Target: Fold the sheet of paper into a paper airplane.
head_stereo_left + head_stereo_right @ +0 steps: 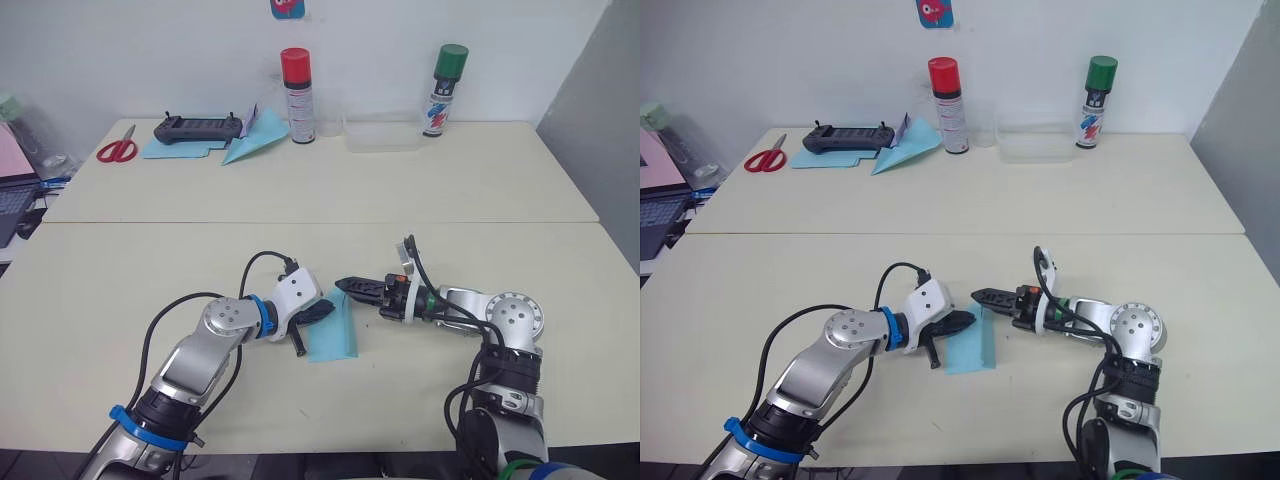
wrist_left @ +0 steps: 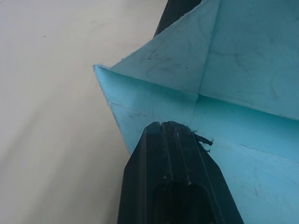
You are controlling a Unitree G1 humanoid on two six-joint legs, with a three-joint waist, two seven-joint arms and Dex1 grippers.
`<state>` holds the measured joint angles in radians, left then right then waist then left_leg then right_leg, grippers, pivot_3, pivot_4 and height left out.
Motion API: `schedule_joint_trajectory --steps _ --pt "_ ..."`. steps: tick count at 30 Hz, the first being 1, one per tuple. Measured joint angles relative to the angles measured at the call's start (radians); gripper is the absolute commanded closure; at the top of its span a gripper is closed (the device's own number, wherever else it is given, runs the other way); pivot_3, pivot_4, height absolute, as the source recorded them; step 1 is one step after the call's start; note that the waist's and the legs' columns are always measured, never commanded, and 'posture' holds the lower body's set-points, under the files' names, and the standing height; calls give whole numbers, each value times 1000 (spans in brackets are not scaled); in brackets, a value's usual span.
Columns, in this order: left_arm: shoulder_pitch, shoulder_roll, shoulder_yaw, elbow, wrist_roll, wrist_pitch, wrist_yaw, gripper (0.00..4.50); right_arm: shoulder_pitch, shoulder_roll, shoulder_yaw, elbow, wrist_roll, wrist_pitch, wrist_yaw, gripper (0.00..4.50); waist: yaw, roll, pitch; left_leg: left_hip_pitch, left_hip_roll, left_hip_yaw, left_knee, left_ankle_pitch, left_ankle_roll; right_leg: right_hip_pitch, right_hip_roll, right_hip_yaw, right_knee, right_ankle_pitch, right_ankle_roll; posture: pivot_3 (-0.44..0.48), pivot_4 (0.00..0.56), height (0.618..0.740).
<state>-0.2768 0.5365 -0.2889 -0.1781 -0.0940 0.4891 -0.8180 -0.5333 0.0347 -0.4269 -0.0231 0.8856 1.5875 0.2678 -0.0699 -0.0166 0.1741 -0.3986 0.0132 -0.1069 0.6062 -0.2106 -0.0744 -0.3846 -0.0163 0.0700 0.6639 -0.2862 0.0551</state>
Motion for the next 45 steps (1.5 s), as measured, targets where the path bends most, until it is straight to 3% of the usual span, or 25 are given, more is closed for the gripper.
schedule_joint_trajectory --steps 4,13,21,29,35,39,45 --pt "-1 0 0 0 0 0 0 4500 1 11 1 0 0 0 -8 4455 0 0 0 0 0 0 0 0 0 0 0 0 0 0 0 0 150 740" --pt "-2 -4 0 3 0 0 0 4500 10 7 39 10 -9 -12 -7 4455 2 0 0 0 0 0 0 0 0 0 0 0 0 0 0 0 150 740" --pt "-3 12 21 18 -31 8 -26 4500 48 -125 327 -1 -110 -220 130 4455 -8 0 0 1 1 0 0 0 0 0 0 0 0 0 0 0 150 740" --pt "-27 61 61 61 -104 47 -94 4500 49 -170 442 10 -176 -370 201 4455 -14 0 0 1 1 0 0 0 0 0 1 0 0 0 0 0 150 740" --pt "-57 69 80 97 -148 86 -114 4500 54 -243 610 -14 -275 -509 277 4455 -15 -1 -1 2 1 0 1 0 0 0 1 0 0 1 -1 0 150 740" --pt "-116 114 123 158 -167 124 -129 4500 56 -281 678 -11 -338 -595 303 4455 -13 -2 0 1 1 0 2 0 0 0 1 0 1 1 -1 0 150 740" --pt "-248 65 172 179 -186 131 -116 4500 52 -283 687 6 -395 -643 300 4455 8 -8 1 0 -2 1 3 0 0 1 -2 1 -2 3 2 0 150 740"
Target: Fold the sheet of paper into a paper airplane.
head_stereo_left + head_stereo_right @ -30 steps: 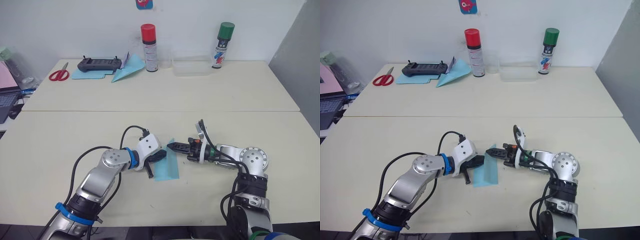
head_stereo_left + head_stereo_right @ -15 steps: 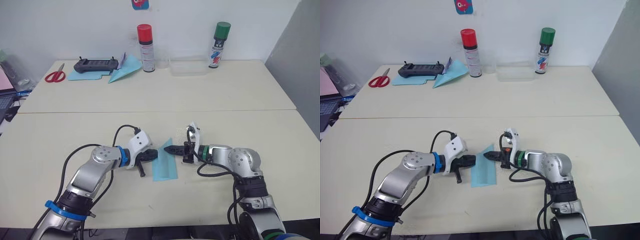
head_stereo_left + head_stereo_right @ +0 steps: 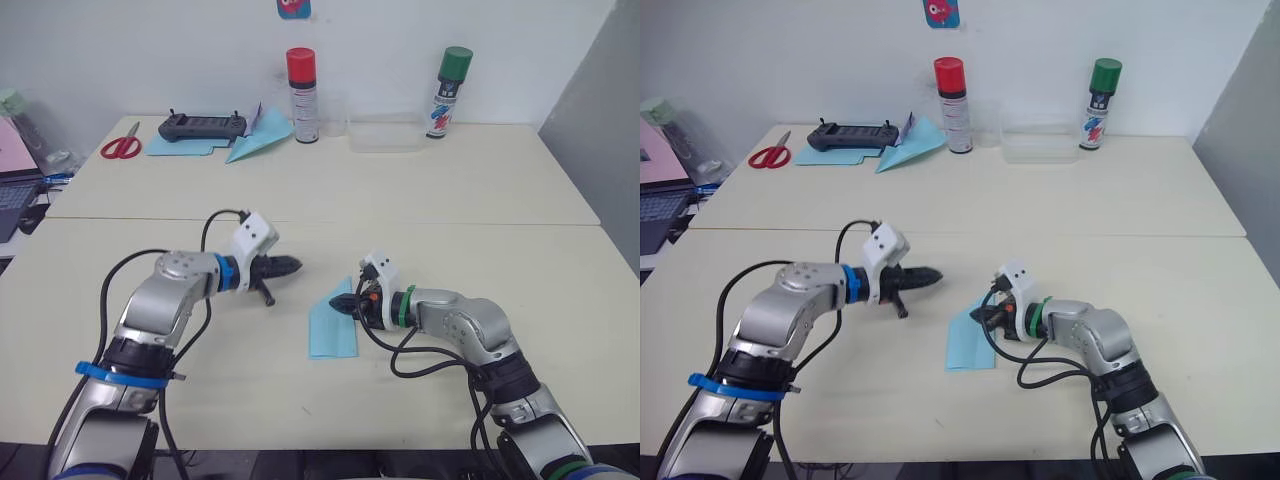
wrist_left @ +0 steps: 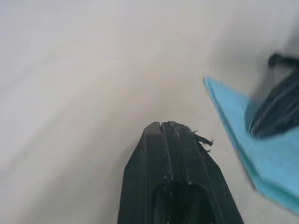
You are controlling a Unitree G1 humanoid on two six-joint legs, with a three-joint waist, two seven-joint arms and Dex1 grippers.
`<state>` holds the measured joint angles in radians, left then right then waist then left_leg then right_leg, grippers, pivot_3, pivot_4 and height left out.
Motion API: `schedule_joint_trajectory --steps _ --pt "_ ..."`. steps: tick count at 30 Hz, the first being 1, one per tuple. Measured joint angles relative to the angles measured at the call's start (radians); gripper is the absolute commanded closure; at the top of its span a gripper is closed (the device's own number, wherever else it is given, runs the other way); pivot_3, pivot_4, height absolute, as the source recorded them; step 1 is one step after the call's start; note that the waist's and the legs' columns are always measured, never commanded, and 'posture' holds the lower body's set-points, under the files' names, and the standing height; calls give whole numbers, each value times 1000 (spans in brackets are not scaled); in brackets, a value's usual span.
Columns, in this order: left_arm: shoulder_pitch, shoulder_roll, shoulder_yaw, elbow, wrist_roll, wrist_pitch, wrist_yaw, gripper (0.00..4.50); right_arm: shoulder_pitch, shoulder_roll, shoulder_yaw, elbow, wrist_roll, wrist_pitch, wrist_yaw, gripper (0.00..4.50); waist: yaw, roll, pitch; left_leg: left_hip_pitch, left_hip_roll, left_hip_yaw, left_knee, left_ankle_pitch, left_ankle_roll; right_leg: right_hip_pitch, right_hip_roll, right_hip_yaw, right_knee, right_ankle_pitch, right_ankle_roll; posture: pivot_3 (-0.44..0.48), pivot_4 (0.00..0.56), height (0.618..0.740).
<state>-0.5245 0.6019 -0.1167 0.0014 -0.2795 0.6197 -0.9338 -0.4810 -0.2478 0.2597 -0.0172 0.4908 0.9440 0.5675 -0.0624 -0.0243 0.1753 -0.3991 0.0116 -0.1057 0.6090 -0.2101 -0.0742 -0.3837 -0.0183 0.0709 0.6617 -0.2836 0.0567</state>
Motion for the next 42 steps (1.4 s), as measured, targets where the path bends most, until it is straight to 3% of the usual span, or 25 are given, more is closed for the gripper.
schedule_joint_trajectory --steps 9,15,24,42 --pt "136 3 -156 -86 61 -42 -16 4500 2 -8 -14 -11 -9 5 -8 4455 11 0 0 0 0 -2 0 0 0 0 1 -1 1 0 0 0 150 740" --pt "122 -15 -166 -25 96 -126 -17 4500 28 -21 -12 -25 -33 -55 0 4455 22 0 0 0 0 -1 0 0 0 0 0 -1 0 0 0 0 150 740" --pt "115 -28 -182 2 126 -195 -37 4500 28 -56 -40 122 -195 -384 27 4455 30 1 1 0 -1 -1 0 0 0 0 0 -1 0 0 0 0 150 740" --pt "107 -39 -192 3 168 -216 -41 4500 67 -10 -89 112 -227 -528 76 4455 31 1 1 0 -1 -2 0 0 0 2 0 -1 0 0 0 0 150 740"
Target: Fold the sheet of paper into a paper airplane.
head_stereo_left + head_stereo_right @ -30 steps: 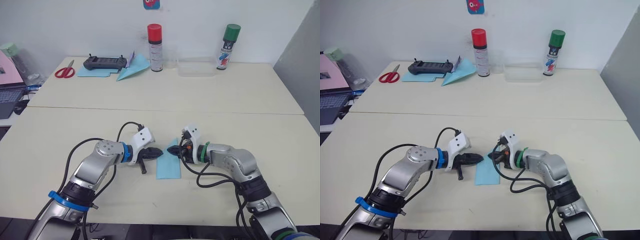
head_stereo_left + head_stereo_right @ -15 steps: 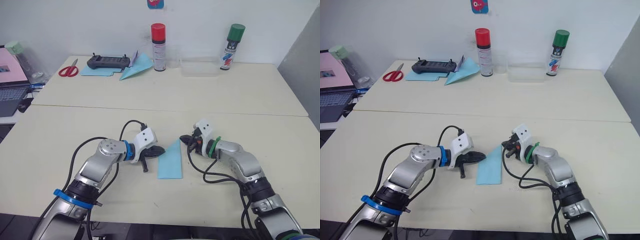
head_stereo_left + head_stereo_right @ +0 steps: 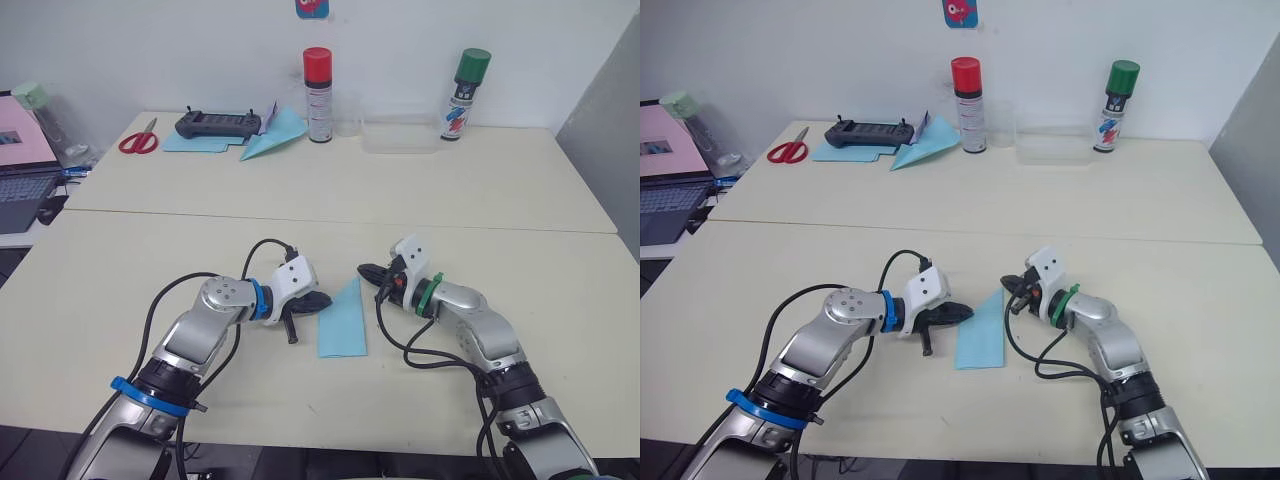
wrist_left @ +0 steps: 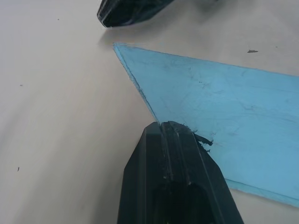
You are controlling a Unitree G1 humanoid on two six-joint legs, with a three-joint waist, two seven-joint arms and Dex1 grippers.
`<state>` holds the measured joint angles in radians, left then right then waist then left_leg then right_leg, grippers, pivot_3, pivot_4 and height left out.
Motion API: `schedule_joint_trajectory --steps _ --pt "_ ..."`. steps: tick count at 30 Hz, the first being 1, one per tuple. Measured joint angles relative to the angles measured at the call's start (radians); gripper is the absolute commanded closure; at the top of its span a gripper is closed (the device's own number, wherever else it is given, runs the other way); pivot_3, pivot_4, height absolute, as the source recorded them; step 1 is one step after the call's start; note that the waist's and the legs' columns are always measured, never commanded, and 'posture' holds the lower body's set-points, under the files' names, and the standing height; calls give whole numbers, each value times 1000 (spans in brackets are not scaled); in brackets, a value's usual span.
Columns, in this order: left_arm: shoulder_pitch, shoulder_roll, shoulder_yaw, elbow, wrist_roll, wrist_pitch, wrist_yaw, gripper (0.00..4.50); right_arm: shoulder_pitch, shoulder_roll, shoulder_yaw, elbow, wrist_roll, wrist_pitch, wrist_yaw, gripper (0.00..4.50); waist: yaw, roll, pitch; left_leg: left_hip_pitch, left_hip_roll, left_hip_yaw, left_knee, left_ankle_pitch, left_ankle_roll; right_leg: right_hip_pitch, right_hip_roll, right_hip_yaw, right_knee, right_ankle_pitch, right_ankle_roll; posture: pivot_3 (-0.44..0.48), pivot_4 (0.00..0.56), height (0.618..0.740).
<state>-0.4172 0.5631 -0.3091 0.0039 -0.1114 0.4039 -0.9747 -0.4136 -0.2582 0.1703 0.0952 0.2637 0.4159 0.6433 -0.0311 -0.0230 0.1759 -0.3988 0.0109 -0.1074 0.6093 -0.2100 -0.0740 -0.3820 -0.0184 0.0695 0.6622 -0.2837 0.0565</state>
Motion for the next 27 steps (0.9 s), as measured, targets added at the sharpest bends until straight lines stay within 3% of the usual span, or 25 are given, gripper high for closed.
schedule_joint_trajectory --steps 15,27 --pt "-9 -2 -14 3 45 -31 -19 4500 53 -108 121 -97 -63 56 103 4455 1 2 -1 2 0 0 0 0 0 3 0 0 0 0 0 0 150 740" --pt "-8 -12 -13 0 52 -23 -18 4500 104 -194 167 -250 25 224 256 4455 3 2 -1 2 -1 -1 0 0 0 4 -1 -1 -1 0 0 0 150 740"
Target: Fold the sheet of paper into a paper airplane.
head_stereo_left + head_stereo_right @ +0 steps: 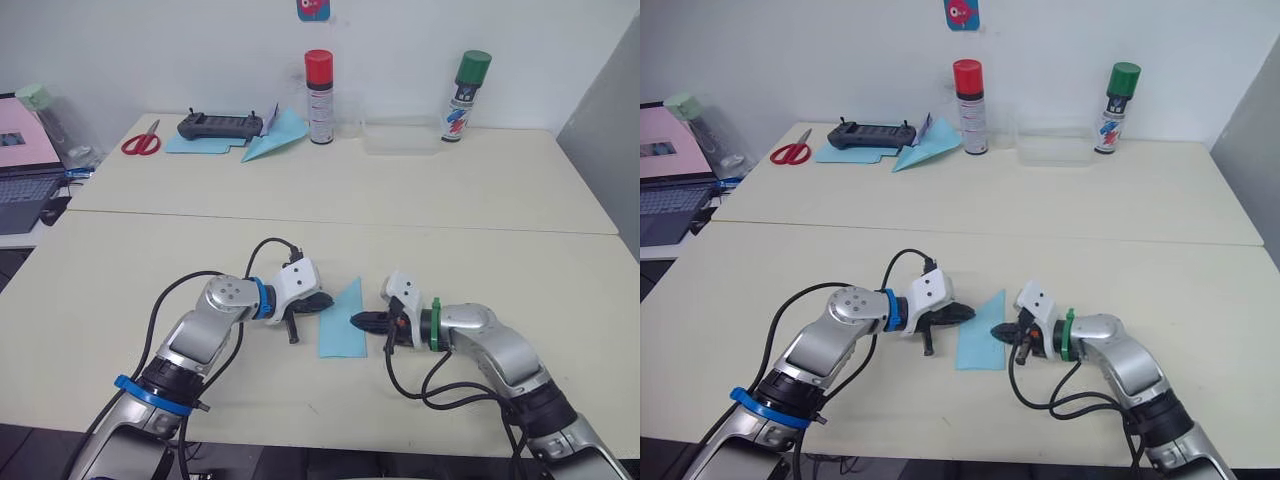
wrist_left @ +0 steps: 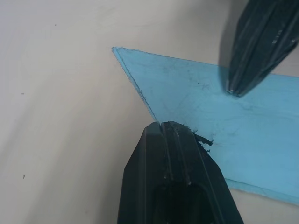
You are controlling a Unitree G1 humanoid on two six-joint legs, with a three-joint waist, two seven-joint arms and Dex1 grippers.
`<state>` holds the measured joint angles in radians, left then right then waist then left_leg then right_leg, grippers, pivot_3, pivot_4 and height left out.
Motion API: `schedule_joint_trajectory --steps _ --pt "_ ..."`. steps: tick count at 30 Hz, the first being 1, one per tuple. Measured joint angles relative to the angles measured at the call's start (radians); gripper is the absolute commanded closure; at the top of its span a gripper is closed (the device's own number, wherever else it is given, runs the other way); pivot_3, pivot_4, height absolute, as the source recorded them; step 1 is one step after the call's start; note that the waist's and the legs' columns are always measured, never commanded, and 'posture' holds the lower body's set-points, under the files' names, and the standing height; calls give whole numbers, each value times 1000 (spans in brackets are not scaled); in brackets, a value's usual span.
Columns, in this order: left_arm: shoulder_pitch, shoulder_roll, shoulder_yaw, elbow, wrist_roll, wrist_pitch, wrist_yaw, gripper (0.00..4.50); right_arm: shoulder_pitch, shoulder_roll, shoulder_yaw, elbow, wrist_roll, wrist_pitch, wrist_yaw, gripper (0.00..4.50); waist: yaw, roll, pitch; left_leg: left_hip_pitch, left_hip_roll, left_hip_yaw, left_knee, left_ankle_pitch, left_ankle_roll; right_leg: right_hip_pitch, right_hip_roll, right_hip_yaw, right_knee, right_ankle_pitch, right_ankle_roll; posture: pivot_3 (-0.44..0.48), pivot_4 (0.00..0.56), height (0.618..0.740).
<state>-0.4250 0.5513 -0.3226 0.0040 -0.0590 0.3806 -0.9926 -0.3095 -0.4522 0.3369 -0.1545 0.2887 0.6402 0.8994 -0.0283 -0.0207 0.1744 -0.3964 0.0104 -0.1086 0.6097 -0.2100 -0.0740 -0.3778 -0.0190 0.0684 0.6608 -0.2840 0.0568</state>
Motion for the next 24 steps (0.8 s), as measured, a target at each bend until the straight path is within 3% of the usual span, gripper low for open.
schedule_joint_trajectory --steps 13,20,24 --pt "3 -4 1 -5 1 6 0 4500 46 -153 48 -120 53 64 143 4455 1 0 0 0 0 -1 0 0 0 2 0 -1 -2 0 1 0 150 740" --pt "10 -8 7 -8 -1 8 0 4500 -66 -124 -154 -180 204 240 68 4455 1 0 0 0 0 -2 0 0 0 2 -1 -3 -2 0 1 0 150 740" --pt "11 -8 8 -6 -1 6 0 4500 -67 -91 -174 -191 235 278 16 4455 2 0 0 0 0 -2 0 0 0 2 -1 -3 -2 -1 1 0 150 740"
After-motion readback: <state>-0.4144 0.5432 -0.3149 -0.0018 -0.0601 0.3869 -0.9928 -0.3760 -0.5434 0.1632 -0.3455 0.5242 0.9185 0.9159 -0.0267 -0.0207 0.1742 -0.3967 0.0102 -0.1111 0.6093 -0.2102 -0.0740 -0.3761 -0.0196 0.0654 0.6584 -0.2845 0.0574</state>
